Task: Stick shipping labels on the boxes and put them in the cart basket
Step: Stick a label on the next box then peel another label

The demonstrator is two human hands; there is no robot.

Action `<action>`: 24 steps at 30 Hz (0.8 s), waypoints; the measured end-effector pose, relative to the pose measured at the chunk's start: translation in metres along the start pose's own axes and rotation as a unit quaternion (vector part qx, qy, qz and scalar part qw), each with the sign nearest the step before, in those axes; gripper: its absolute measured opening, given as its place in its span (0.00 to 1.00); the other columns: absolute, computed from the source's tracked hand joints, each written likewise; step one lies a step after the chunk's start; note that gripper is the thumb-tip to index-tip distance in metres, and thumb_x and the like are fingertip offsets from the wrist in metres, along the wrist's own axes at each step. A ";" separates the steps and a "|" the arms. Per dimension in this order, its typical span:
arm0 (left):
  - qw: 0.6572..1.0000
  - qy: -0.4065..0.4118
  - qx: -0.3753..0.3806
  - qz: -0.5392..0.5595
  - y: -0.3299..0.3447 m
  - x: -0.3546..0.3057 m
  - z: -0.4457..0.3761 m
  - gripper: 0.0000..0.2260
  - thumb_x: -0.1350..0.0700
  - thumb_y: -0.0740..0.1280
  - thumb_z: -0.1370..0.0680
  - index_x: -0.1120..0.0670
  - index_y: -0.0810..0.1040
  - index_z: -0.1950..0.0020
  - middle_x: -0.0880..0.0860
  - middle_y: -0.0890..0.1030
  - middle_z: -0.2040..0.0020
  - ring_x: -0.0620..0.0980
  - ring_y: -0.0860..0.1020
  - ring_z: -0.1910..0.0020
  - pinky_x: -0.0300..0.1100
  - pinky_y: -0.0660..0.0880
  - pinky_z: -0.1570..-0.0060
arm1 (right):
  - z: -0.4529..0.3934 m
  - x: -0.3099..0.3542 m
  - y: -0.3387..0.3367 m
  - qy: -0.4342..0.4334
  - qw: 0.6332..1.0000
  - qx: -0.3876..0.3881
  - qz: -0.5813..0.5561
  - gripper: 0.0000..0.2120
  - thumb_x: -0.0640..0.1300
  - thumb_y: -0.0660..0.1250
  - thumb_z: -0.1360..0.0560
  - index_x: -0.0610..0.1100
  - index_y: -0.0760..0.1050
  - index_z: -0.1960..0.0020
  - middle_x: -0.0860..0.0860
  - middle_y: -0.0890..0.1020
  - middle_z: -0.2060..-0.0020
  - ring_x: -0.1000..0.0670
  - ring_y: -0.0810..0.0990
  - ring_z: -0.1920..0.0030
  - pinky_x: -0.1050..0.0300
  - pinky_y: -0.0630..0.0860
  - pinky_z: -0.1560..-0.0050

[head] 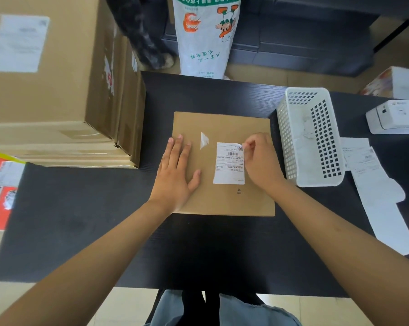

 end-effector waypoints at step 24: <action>0.996 0.003 0.019 -0.082 0.008 0.000 0.000 0.30 0.40 0.52 0.21 0.47 0.50 0.21 0.52 0.44 0.21 0.51 0.41 0.22 0.55 0.53 0.25 | 0.027 0.015 0.017 -0.081 0.996 -0.015 0.042 0.04 0.35 0.59 0.22 0.42 0.70 0.54 0.47 0.74 0.49 0.48 0.72 0.48 0.58 0.68 0.48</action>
Point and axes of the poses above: each hand's wrist, its own z-axis away from the middle knuckle, its own y-axis out of the palm, x = y × z, the point moved 9 cm from there along -z, towards the middle knuckle
